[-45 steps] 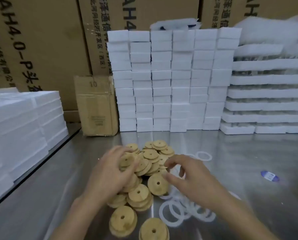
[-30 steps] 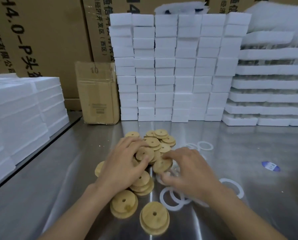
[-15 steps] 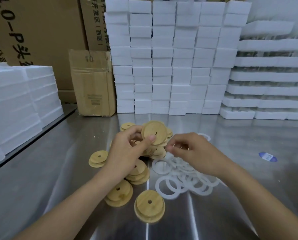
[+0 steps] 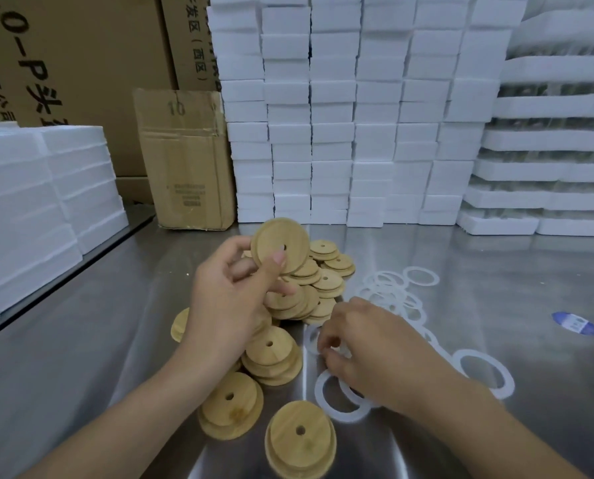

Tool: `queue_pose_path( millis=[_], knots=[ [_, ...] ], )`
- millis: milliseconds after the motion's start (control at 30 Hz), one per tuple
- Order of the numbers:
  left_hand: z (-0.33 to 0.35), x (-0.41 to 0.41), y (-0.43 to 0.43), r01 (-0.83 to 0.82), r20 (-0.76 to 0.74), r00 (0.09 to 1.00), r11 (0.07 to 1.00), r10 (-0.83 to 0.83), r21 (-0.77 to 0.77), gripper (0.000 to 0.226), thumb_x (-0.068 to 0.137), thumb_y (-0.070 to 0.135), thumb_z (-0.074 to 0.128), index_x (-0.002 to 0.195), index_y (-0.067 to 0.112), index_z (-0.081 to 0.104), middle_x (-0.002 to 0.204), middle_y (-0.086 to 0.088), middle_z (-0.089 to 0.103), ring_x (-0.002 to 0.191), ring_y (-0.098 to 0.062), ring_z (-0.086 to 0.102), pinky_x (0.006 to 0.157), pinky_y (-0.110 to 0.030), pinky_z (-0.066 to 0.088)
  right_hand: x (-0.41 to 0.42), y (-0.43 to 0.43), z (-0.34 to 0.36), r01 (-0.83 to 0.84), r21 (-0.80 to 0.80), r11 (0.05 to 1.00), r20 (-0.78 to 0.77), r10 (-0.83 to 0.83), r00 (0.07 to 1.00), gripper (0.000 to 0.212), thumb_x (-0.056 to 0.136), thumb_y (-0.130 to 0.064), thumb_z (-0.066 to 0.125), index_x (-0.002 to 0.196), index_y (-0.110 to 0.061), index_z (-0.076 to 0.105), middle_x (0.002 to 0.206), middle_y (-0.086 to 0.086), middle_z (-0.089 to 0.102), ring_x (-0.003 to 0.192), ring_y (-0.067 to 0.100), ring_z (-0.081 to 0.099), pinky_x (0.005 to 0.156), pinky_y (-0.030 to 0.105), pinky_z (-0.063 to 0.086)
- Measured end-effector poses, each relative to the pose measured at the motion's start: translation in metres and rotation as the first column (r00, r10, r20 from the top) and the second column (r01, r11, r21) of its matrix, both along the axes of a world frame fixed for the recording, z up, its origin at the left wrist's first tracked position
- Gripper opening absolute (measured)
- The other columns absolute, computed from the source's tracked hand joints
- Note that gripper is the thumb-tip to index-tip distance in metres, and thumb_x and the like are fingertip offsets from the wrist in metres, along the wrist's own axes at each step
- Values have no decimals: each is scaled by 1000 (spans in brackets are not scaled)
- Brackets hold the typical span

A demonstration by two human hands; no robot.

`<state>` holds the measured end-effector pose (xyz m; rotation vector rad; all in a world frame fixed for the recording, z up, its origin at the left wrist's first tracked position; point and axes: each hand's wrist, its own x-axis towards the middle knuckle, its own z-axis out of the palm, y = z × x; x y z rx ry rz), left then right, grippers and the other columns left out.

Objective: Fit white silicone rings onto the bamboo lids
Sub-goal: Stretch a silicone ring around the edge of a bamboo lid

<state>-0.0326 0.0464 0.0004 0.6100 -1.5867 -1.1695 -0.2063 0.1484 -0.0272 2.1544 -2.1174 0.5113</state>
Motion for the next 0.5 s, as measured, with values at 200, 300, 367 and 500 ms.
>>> queue_pose_path(
  millis=[200,300,367,500],
  knots=[
    [6,-1,5,139,-65,989,983,-132,119,16,104,18,65,119,14,70,97,-7,83,81,-27,82,58,-27,64,-6,12,19,108,-204,973,339,-33,940,10,96,-39,56,88,-34,60,95,-15,60,84,8,56,74,25,48],
    [4,1,7,218,-60,976,958,-210,186,18,105,16,64,120,11,72,99,-9,83,85,-29,82,61,-28,66,-4,19,30,108,-331,938,579,111,808,12,94,-33,56,85,-29,62,92,-11,61,80,8,57,69,16,44],
    [1,3,8,275,-85,961,931,-262,239,18,105,18,64,118,9,74,100,-15,83,86,-32,82,61,-27,65,2,18,31,108,-396,912,621,180,763,10,91,-26,56,83,-26,63,101,-12,64,96,6,61,78,11,44],
    [-8,7,11,293,-1,955,943,-297,155,18,107,23,62,115,19,78,95,-12,83,83,-28,81,57,-22,57,10,16,26,98,-418,903,730,270,628,15,102,-23,65,88,-19,69,117,-18,72,108,1,68,84,9,49]
  ],
)
